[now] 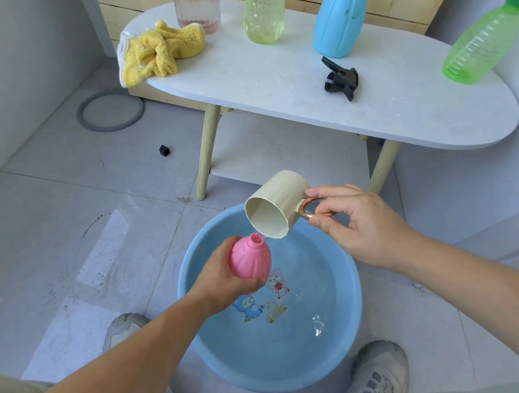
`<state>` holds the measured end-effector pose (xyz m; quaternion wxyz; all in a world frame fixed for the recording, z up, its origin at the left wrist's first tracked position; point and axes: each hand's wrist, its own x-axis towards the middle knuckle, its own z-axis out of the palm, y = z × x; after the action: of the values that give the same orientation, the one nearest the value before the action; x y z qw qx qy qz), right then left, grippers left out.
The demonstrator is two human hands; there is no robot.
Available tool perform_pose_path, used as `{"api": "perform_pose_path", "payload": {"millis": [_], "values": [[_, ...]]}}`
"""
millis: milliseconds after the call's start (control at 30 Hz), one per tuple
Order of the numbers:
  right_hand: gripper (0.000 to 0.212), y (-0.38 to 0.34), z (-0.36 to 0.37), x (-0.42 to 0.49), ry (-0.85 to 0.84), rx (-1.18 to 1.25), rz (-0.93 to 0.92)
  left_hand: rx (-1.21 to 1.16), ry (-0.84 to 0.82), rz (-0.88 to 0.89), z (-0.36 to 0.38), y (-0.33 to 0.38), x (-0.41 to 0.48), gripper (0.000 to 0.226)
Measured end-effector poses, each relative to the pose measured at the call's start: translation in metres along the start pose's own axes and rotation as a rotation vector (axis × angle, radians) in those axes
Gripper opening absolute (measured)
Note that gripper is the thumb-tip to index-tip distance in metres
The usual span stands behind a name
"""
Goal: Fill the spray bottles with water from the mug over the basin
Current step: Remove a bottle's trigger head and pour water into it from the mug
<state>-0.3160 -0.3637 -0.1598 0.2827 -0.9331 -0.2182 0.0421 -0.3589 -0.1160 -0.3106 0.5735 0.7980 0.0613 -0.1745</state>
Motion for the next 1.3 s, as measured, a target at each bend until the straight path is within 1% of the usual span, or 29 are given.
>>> {"api": "perform_pose_path", "payload": {"millis": [333, 533, 867, 1033, 1167, 1233, 1267, 1300], "values": [[0.017, 0.003, 0.002, 0.001, 0.002, -0.051, -0.067, 0.013, -0.004, 0.008, 0.0, -0.002, 0.001, 0.085], [0.036, 0.003, 0.005, 0.001, 0.015, -0.087, -0.11, 0.015, -0.004, 0.008, 0.0, -0.002, 0.001, 0.084], [0.035, 0.005, 0.008, 0.002, 0.084, -0.203, -0.295, 0.005, 0.002, 0.01, 0.0, -0.004, 0.002, 0.082], [0.028, 0.006, 0.008, 0.002, 0.097, -0.314, -0.452, 0.002, -0.006, 0.002, 0.0, -0.004, 0.001, 0.085], [0.026, 0.006, 0.011, 0.001, 0.111, -0.371, -0.524, 0.006, -0.007, 0.003, 0.0, -0.003, 0.0, 0.085], [0.027, 0.007, 0.014, 0.0, 0.106, -0.352, -0.509, 0.009, -0.007, 0.001, 0.0, -0.003, 0.0, 0.084], [0.028, 0.007, 0.016, 0.0, 0.105, -0.308, -0.457, 0.007, -0.006, -0.001, -0.001, -0.002, -0.001, 0.084], [0.028, 0.006, 0.018, -0.001, 0.107, -0.234, -0.359, 0.004, -0.005, -0.001, -0.001, -0.003, -0.001, 0.084]]}}
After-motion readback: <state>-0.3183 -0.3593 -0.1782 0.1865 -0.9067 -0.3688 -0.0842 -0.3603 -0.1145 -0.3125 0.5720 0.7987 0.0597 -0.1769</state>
